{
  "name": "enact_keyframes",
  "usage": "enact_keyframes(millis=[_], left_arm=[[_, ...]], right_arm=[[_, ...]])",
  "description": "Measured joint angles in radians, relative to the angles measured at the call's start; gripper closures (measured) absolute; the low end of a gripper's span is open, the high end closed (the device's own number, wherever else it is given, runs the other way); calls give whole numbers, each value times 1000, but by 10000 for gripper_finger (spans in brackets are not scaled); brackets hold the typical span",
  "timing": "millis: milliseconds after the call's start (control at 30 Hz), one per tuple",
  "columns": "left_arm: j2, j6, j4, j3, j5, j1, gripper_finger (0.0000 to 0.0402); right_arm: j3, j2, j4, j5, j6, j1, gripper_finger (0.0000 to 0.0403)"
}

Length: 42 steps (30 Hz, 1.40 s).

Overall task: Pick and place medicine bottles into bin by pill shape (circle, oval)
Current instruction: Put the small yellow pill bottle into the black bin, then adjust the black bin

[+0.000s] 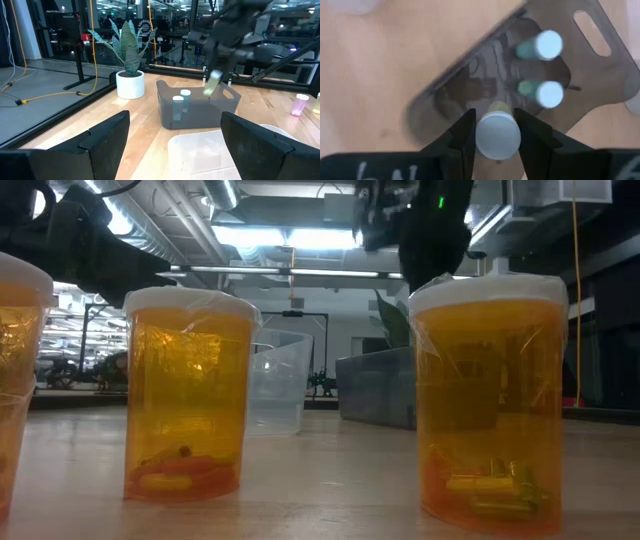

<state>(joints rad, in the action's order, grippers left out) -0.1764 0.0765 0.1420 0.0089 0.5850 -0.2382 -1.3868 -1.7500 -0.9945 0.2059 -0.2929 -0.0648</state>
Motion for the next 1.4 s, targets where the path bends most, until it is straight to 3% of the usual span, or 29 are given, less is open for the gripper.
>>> enact_keyframes(millis=[233, 733, 967, 1167, 1400], left_arm=[[0, 0, 0, 0, 0, 0, 97], [0, -1, -1, 0, 0, 0, 97], [0, -1, -1, 0, 0, 0, 97], [0, -1, -1, 0, 0, 0, 97], [0, -1, -1, 0, 0, 0, 97]], right_arm=[[124, -7, 233, -124, 67, 81, 284], [195, -15, 377, -121, 93, 88, 272], [195, -26, 370, -121, 87, 88, 220], [156, -22, 341, -121, 57, 88, 202], [-42, -15, 41, -119, 8, 72, 210]])
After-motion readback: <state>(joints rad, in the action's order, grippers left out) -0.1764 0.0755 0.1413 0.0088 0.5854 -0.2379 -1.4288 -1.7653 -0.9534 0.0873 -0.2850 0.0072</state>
